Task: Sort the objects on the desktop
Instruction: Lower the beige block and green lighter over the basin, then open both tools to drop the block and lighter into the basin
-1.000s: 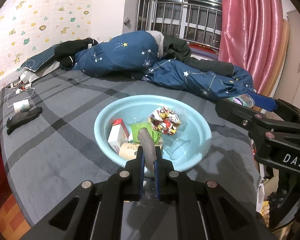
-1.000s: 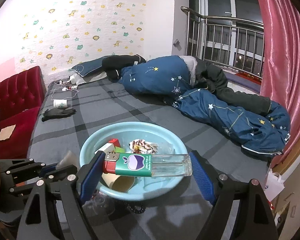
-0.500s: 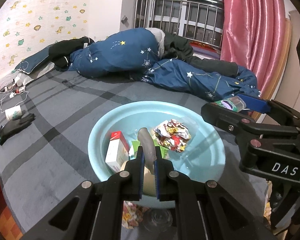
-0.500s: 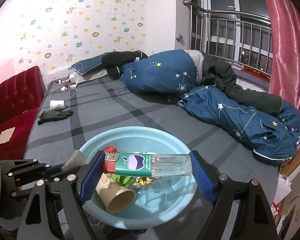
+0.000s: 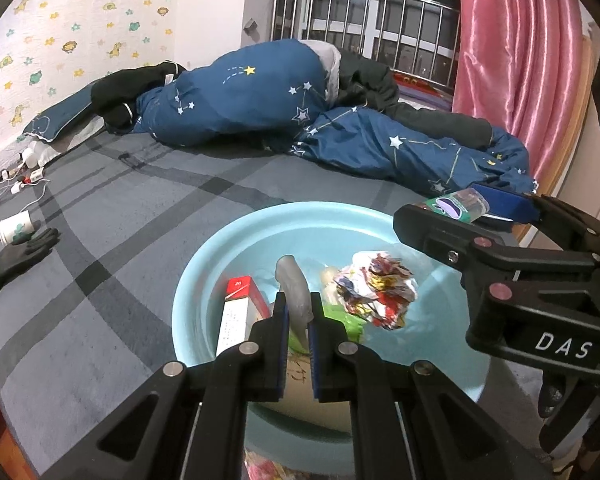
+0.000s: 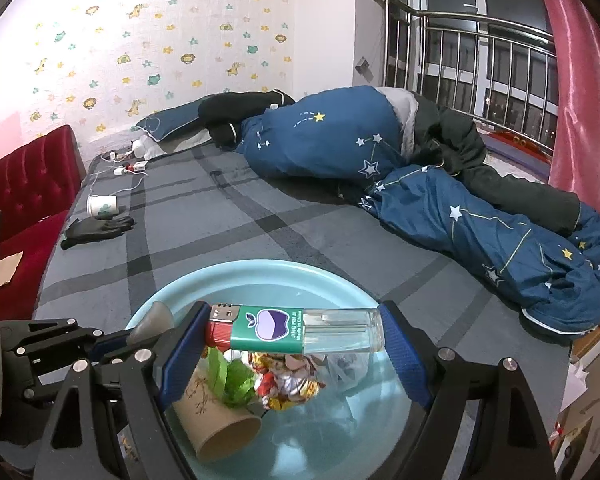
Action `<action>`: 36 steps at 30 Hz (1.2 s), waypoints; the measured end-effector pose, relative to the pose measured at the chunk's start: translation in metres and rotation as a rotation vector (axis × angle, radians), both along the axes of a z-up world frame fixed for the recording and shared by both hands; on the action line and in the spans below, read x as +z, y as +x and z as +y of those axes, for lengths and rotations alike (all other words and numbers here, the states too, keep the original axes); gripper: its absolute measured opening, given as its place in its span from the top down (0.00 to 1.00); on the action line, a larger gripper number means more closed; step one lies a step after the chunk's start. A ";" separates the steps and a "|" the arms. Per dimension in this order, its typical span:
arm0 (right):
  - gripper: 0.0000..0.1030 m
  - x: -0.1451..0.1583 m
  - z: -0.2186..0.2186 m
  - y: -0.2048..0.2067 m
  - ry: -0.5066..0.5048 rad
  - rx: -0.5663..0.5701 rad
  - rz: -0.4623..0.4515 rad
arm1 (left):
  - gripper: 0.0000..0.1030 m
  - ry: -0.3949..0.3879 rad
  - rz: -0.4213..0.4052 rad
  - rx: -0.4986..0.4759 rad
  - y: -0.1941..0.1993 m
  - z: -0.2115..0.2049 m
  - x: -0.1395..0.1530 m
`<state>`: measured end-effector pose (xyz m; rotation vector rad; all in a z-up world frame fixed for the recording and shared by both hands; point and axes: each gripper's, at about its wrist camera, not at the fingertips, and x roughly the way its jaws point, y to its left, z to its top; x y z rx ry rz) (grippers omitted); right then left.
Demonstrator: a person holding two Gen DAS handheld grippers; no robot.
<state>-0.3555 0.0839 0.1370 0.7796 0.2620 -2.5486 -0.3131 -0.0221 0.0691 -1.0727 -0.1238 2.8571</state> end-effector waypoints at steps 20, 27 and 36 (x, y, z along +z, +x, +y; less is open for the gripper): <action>0.16 -0.031 -0.020 -0.044 0.009 -0.005 -0.060 | 0.92 -0.003 -0.042 0.012 -0.036 -0.012 -0.028; 0.16 -0.040 -0.019 -0.055 -0.012 -0.009 -0.103 | 0.90 -0.016 -0.054 0.015 -0.041 -0.009 -0.035; 0.00 -0.041 -0.017 -0.057 -0.035 -0.015 -0.133 | 0.09 -0.030 -0.062 0.038 -0.040 -0.010 -0.033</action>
